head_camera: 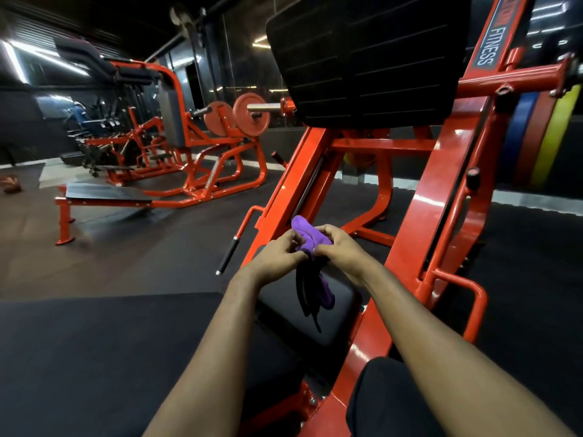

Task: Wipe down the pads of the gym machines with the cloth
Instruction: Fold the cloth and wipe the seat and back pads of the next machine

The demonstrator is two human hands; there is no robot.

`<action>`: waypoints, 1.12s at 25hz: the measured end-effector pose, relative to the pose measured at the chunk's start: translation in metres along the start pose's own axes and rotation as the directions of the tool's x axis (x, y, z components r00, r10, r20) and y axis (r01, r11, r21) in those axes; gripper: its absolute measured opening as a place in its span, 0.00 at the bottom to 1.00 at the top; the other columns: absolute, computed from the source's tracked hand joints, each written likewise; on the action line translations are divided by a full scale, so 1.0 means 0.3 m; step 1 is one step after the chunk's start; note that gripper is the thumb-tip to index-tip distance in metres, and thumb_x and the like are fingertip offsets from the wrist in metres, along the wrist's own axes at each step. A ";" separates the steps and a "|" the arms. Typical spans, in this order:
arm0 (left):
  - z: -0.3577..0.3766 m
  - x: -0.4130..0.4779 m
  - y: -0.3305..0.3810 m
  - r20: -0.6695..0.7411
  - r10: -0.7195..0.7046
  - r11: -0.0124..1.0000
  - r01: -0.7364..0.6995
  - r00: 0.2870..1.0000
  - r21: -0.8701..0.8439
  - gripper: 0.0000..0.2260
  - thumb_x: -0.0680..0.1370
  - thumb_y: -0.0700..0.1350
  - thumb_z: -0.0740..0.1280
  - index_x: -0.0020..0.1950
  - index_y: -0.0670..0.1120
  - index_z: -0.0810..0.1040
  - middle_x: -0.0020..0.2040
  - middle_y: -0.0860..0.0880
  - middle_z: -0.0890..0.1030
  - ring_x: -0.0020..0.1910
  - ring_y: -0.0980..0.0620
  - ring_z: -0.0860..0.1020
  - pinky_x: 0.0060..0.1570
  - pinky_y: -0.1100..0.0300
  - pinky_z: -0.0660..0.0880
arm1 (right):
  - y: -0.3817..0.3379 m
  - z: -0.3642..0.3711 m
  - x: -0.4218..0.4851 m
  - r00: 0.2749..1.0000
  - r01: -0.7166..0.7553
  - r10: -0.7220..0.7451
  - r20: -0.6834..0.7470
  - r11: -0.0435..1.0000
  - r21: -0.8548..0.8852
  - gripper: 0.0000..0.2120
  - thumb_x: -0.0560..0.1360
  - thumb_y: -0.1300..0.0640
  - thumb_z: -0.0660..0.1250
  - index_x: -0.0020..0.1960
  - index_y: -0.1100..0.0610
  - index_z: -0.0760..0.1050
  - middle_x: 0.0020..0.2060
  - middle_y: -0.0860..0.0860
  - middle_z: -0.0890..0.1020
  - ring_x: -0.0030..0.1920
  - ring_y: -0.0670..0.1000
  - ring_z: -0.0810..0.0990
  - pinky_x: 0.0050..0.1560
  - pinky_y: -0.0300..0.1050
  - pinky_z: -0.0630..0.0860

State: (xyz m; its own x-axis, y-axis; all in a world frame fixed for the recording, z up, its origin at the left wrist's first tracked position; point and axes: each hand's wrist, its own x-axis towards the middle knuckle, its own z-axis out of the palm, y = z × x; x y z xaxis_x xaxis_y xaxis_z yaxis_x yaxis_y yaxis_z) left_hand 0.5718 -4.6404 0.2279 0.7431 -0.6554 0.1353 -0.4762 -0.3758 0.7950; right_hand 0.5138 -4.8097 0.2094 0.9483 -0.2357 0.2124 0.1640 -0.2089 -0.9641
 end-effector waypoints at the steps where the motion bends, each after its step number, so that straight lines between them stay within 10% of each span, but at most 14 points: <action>1: -0.002 -0.009 0.001 -0.001 -0.014 1.000 0.014 1.000 -0.028 0.19 0.64 0.56 0.68 0.54 0.53 0.76 0.52 0.47 0.83 0.55 0.45 0.81 0.61 0.43 0.77 | -0.004 0.002 -0.004 1.000 0.019 -0.019 0.017 1.000 -0.005 0.20 0.72 0.75 0.63 0.58 0.55 0.77 0.49 0.53 0.83 0.44 0.46 0.80 0.44 0.37 0.77; 7: -0.007 -0.001 0.015 -0.175 0.124 0.985 -0.100 0.977 0.140 0.07 0.80 0.40 0.63 0.57 0.48 0.75 0.47 0.49 0.81 0.46 0.47 0.81 0.46 0.55 0.78 | -0.001 -0.012 0.024 0.993 0.117 -0.117 -0.001 0.993 -0.026 0.28 0.70 0.78 0.61 0.59 0.52 0.81 0.51 0.52 0.86 0.50 0.47 0.83 0.53 0.42 0.79; 12: -0.097 0.055 -0.045 -0.321 0.119 0.974 -0.046 0.940 0.224 0.16 0.76 0.30 0.56 0.56 0.43 0.77 0.47 0.44 0.80 0.44 0.47 0.76 0.40 0.62 0.69 | 0.063 -0.131 0.072 0.912 0.006 -0.130 -0.390 0.953 -0.302 0.17 0.70 0.71 0.70 0.50 0.51 0.84 0.47 0.48 0.86 0.49 0.49 0.83 0.51 0.41 0.77; 18: -0.156 0.086 -0.139 -0.663 -0.076 0.987 0.152 0.744 0.057 0.06 0.81 0.39 0.62 0.53 0.41 0.78 0.48 0.38 0.82 0.50 0.38 0.80 0.49 0.52 0.74 | 0.161 -0.237 0.066 0.726 -0.125 -0.059 -0.685 0.969 -0.216 0.06 0.75 0.61 0.72 0.42 0.53 0.78 0.38 0.51 0.81 0.42 0.55 0.78 0.44 0.49 0.72; 28: -0.073 0.040 -0.015 -0.914 0.094 0.987 -0.154 0.394 0.035 0.06 0.86 0.42 0.53 0.57 0.42 0.68 0.38 0.51 0.74 0.37 0.45 0.72 0.37 0.54 0.59 | 0.059 -0.199 0.065 0.485 0.087 -0.222 -0.846 0.975 -0.206 0.15 0.85 0.55 0.59 0.41 0.60 0.72 0.33 0.57 0.77 0.37 0.59 0.73 0.38 0.48 0.60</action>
State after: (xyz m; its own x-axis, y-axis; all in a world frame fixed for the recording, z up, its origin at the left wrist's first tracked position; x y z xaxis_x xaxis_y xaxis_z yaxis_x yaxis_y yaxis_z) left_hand 0.5930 -4.6322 0.2390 0.6778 0.3059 0.6686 -0.6012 -0.2928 0.7435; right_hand 0.5190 -4.8747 0.2060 0.1939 -0.8705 0.4523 0.1863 -0.4200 -0.8882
